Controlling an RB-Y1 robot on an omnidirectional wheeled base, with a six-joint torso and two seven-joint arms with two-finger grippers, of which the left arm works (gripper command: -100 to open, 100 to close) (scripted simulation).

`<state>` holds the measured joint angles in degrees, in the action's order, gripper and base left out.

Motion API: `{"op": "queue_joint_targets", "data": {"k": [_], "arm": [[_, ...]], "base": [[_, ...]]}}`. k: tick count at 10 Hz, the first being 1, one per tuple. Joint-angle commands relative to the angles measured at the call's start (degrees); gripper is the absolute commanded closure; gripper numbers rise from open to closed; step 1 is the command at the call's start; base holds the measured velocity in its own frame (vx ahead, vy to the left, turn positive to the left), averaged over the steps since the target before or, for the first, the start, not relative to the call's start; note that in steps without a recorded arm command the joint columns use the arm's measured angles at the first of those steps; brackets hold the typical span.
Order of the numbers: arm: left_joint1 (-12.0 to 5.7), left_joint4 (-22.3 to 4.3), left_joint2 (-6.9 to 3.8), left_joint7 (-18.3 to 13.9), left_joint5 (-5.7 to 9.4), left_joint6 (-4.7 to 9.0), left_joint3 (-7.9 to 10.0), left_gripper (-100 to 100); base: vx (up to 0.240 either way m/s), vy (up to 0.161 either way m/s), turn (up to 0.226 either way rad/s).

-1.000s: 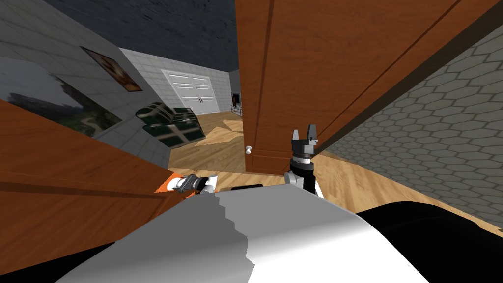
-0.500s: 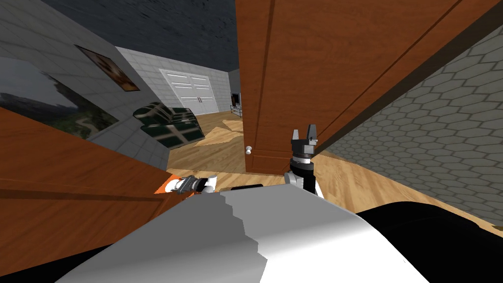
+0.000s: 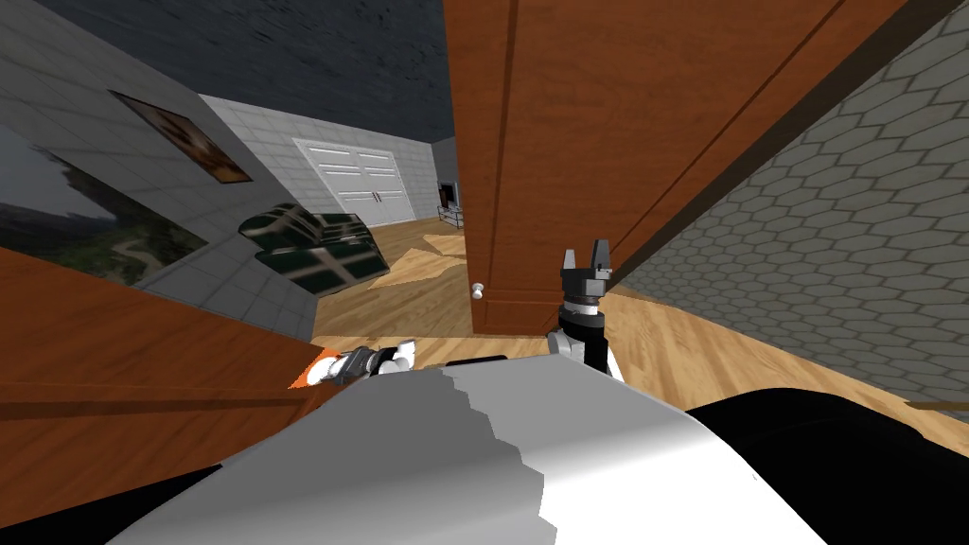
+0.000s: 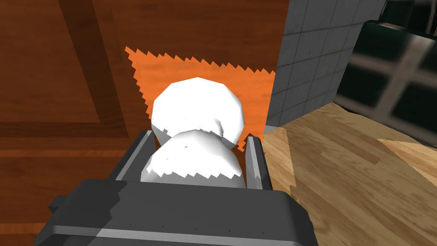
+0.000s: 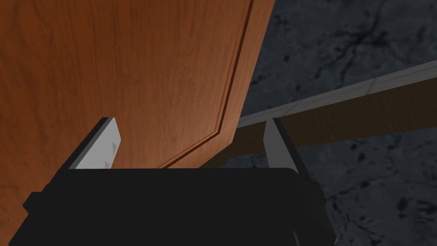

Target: Push the door open

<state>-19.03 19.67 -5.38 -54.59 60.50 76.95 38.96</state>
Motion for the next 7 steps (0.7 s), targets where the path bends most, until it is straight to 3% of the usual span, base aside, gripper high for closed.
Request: {"op": "queue_joint_targets", "data": {"k": [1, 3, 5, 7], "arm": [[2.54, 2.86, 1.61, 2.75, 0.22, -1.2, 0.61, 100], [2.15, -1.01, 1.61, 2.34, 0.22, -1.2, 0.61, 100], [2.54, 3.92, 1.61, 2.75, 0.22, -1.2, 0.61, 100], [2.54, 4.88, 1.61, 2.75, 0.22, -1.2, 0.61, 100]], "base": [[0.028, 0.035, 0.006], [0.008, 0.007, -0.018], [-0.008, -0.018, 0.008], [-0.008, -0.007, 0.008]]}}
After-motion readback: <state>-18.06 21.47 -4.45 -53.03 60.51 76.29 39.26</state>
